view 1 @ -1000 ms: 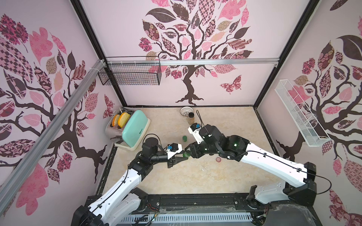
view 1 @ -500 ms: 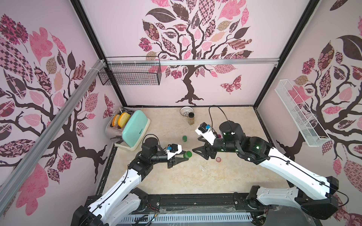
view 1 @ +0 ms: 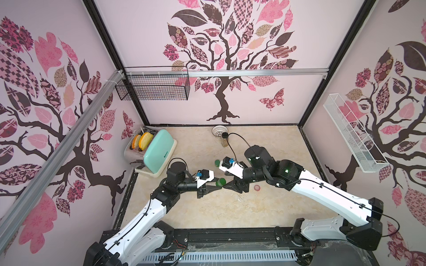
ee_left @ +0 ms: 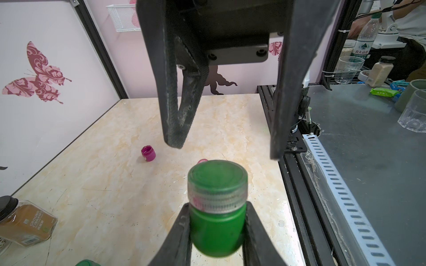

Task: Close the paint jar lid
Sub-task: Screw the lid onto the paint jar.

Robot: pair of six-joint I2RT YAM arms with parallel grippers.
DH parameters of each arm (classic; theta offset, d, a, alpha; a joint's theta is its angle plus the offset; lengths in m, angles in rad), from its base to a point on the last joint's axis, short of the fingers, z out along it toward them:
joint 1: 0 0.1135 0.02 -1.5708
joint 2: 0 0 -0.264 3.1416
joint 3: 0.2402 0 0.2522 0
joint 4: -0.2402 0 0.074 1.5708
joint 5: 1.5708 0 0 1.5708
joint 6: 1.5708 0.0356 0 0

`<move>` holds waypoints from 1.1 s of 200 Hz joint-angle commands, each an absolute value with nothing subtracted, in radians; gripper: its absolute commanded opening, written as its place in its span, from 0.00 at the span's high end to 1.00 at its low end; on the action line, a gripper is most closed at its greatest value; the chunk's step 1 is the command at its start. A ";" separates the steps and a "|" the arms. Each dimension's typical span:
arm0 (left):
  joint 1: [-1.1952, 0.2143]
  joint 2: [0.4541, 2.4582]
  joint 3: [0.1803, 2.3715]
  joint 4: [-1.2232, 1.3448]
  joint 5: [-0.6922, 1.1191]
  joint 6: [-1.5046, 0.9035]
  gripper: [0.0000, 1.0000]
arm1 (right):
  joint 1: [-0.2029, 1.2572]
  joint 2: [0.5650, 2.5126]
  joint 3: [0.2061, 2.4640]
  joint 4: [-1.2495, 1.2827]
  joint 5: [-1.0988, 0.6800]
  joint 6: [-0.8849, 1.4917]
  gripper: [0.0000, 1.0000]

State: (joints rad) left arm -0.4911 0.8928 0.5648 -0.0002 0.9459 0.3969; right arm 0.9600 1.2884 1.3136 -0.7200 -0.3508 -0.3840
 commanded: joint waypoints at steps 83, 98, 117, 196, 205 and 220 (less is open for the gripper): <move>-0.496 0.893 0.594 0.008 0.960 0.411 0.82 | 0.988 1.335 1.351 -0.716 -0.282 -0.388 0.75; -0.496 0.894 0.594 0.006 0.960 0.411 0.82 | 0.988 1.332 1.352 -0.713 -0.285 -0.373 0.77; -0.497 0.894 0.594 0.003 0.959 0.413 0.82 | 0.988 1.336 1.352 -0.703 -0.299 -0.333 0.78; -0.502 0.884 0.591 0.000 0.939 0.419 0.82 | 1.015 1.410 1.437 -0.786 -0.140 0.065 0.81; -0.502 0.883 0.591 0.000 0.938 0.419 0.82 | 1.020 1.422 1.447 -0.800 -0.127 0.098 0.78; -0.503 0.881 0.591 -0.001 0.937 0.419 0.82 | 1.022 1.441 1.473 -0.826 -0.131 0.141 0.71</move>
